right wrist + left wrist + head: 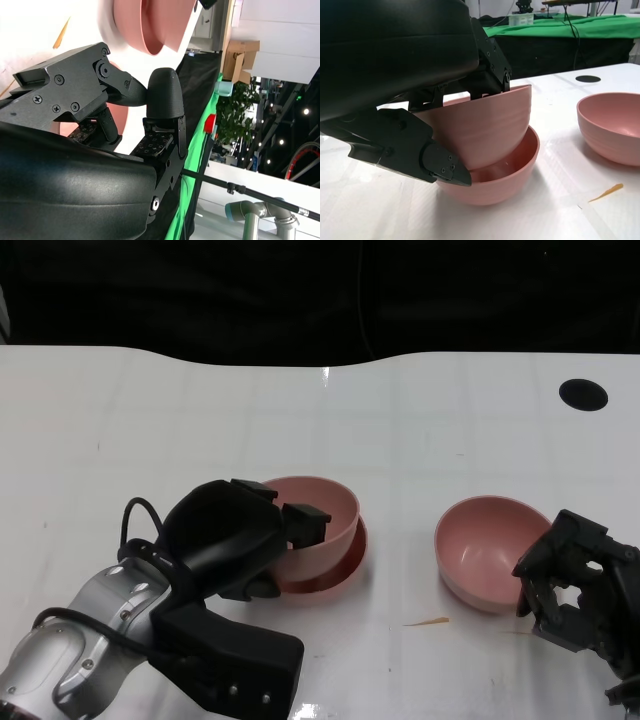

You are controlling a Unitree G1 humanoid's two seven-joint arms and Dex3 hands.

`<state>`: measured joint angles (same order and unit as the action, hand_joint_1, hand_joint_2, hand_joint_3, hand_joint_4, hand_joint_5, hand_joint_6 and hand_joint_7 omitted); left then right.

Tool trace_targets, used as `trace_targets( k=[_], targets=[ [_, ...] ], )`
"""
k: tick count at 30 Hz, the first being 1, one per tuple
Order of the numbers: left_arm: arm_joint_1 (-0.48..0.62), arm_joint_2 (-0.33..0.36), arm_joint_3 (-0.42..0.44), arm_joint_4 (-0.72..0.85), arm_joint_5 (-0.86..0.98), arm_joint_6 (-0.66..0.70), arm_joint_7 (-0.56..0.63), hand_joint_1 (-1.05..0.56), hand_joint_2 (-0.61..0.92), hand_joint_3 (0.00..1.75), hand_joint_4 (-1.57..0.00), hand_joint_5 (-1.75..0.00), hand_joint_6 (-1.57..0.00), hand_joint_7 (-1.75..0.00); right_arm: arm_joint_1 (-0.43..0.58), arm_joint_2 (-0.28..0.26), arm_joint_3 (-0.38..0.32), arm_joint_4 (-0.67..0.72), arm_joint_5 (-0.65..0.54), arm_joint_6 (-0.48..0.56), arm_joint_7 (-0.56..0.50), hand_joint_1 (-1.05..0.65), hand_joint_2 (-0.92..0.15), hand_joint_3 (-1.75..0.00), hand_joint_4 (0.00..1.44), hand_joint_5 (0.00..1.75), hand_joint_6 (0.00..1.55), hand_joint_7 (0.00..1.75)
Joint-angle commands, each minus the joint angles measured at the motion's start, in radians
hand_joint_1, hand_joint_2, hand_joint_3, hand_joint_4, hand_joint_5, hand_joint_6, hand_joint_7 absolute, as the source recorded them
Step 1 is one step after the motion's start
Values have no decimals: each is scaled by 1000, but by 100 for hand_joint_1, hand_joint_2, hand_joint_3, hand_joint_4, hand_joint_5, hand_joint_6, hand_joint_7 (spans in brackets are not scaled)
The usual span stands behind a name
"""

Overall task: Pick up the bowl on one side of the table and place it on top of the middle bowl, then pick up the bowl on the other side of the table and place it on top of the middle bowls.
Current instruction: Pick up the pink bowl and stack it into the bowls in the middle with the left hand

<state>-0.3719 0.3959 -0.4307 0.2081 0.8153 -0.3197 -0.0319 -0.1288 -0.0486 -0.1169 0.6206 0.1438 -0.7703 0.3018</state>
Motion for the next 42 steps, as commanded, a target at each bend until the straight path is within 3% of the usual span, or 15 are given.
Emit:
trace_targets(
  k=[1,3,6,9,15,17,24,25,27,33,34,35,37,39,42],
  targets=[
    [-15,2,-9,20,13,-10,26,-13,92,15,-67,-175,-69,-131,1,-7,-5,11,10,-8,2,-10,-69,-96,82,169,75,137],
    [-18,3,-13,26,12,-10,27,-13,92,15,-66,-175,-70,-130,1,-9,-5,13,7,-8,1,-11,-69,-95,82,169,75,137],
    [-21,3,-15,35,11,-12,29,-14,92,15,-66,-175,-57,-155,3,-6,-5,6,5,-4,-4,-10,-69,-95,82,169,75,137],
    [-24,-1,-17,46,10,-7,29,-14,92,15,-65,-175,-53,-161,0,-4,-5,10,12,-6,1,-9,-69,-96,83,169,76,137],
    [-27,-4,-23,71,16,-18,55,-13,92,14,-72,-163,-89,-79,0,-4,-5,17,4,-17,-5,-10,-68,-97,83,169,76,137],
    [-32,-4,-26,85,13,-26,61,-13,92,15,-68,-172,-74,-116,1,-6,-4,15,4,-14,-3,-11,-68,-97,83,169,75,137],
    [-36,-15,-34,118,13,-27,74,-12,92,15,-65,-174,-74,-113,-3,-7,-6,17,10,-9,0,-11,-68,-97,83,168,75,137],
    [-37,-18,-36,126,15,-30,83,-12,92,16,-66,-174,-62,-142,-3,-7,-6,17,11,-8,1,-10,-68,-97,83,168,76,137],
    [-39,-20,-41,141,24,-39,106,-11,92,15,-67,-175,-52,-166,-3,-8,-6,18,11,-10,3,-10,-68,-97,83,168,75,137],
    [-42,-20,-50,151,31,-39,112,-8,92,12,-67,-175,-47,-174,-2,-5,-8,21,15,-15,4,-10,-67,-97,82,168,76,137],
    [-39,-19,-50,143,32,-28,100,-12,92,11,-71,-149,-60,-136,-2,-4,-8,22,15,-18,4,-10,-67,-98,82,168,76,137],
    [-37,-19,-50,137,33,-21,92,-17,92,11,-85,-100,-82,-76,-2,-4,-8,22,15,-20,5,-10,-67,-98,82,168,76,137],
    [-29,-11,-53,115,47,-2,75,-31,92,16,-95,-39,-97,-21,-2,-7,-7,24,6,-26,0,-11,-67,-98,82,168,76,137],
    [-18,-4,-52,92,46,11,60,-49,92,21,-85,-11,-89,-5,-2,-8,-7,27,2,-31,-3,-12,-67,-98,82,168,75,137],
    [-4,-1,-49,75,36,18,56,-73,92,32,-60,-1,-69,-1,-2,-9,-6,27,4,-27,0,-12,-66,-100,82,169,75,138]
  ],
)
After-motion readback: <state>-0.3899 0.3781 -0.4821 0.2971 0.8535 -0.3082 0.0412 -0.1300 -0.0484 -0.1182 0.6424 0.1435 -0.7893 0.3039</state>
